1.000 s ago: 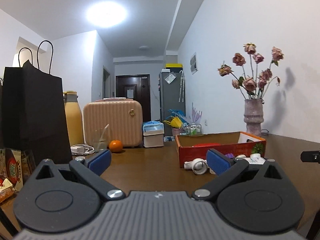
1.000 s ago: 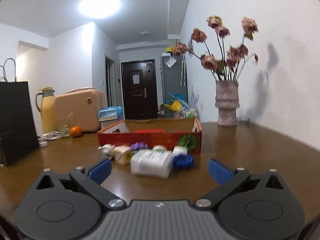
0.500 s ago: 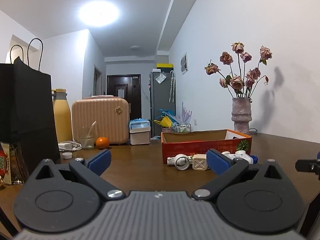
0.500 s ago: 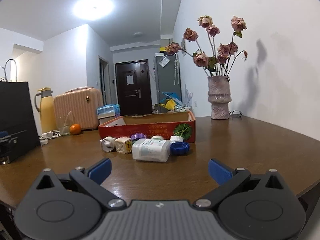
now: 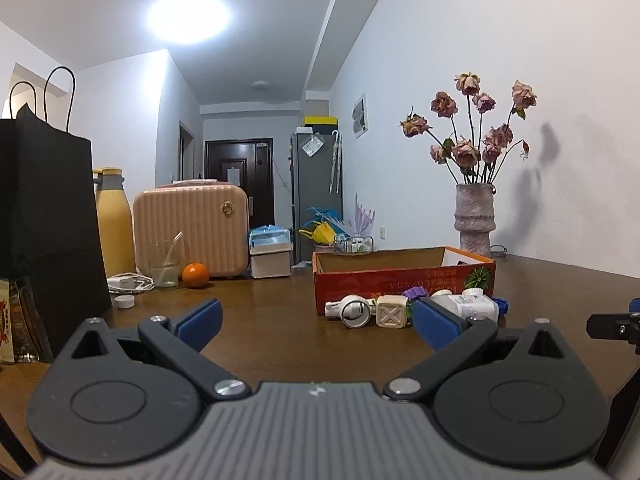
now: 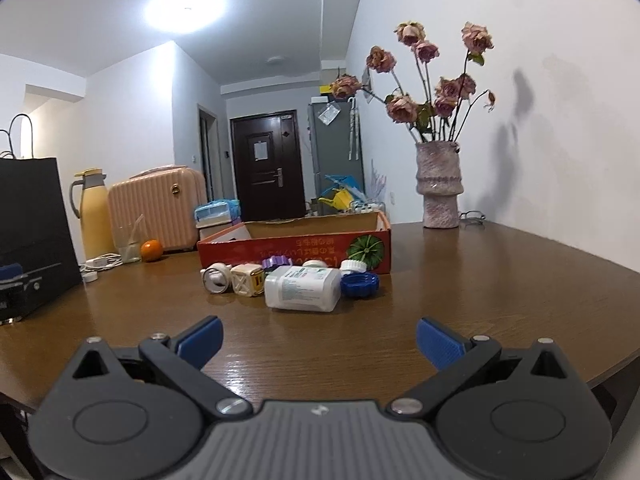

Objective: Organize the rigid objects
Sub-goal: 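Open the left gripper and withdraw it from the box, then grasp the white plastic bottle with the left gripper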

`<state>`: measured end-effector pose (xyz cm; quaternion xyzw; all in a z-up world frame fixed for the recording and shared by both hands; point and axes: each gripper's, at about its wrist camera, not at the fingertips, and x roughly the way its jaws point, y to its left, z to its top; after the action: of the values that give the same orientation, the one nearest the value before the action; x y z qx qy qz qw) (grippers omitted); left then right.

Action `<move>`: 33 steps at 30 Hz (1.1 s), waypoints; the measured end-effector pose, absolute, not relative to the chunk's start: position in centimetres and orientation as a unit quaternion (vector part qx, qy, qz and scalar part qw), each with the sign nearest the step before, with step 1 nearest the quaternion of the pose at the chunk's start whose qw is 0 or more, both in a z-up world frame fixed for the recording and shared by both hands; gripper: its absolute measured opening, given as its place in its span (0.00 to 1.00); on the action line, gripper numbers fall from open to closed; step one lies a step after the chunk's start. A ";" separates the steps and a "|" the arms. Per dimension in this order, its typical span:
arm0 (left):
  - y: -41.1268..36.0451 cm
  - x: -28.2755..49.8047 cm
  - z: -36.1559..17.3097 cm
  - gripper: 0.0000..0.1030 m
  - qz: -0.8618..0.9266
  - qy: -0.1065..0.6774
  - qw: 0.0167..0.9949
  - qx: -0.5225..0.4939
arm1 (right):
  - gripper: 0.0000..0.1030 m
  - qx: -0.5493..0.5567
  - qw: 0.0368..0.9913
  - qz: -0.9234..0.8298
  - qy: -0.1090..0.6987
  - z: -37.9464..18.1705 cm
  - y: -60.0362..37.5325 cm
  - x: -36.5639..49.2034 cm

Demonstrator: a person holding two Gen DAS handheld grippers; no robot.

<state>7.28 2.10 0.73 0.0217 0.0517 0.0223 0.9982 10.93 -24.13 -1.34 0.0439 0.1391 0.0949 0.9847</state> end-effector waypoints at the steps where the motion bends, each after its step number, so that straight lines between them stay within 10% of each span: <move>1: 2.1 7.4 0.6 1.00 0.022 0.055 0.998 0.022 | 1.00 0.044 0.984 0.096 0.143 -1.4 -24.1 11.0; 15: 0.9 13.4 -0.7 1.00 0.001 0.131 0.991 0.024 | 0.99 0.019 0.972 0.109 0.206 -2.5 -22.7 16.8; 28: -3.2 28.0 0.3 0.97 -0.133 0.253 0.957 -0.051 | 0.59 0.124 0.947 0.140 0.263 -0.9 -25.0 29.0; 33: -4.4 32.0 -0.9 0.67 -0.190 0.296 0.931 -0.095 | 0.39 0.164 0.928 0.152 0.298 -2.1 -25.5 32.8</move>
<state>31.96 -4.44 -0.90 -0.0949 0.2961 -0.1899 0.9313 32.77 -25.46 -2.09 0.1641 0.2983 0.1521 0.9279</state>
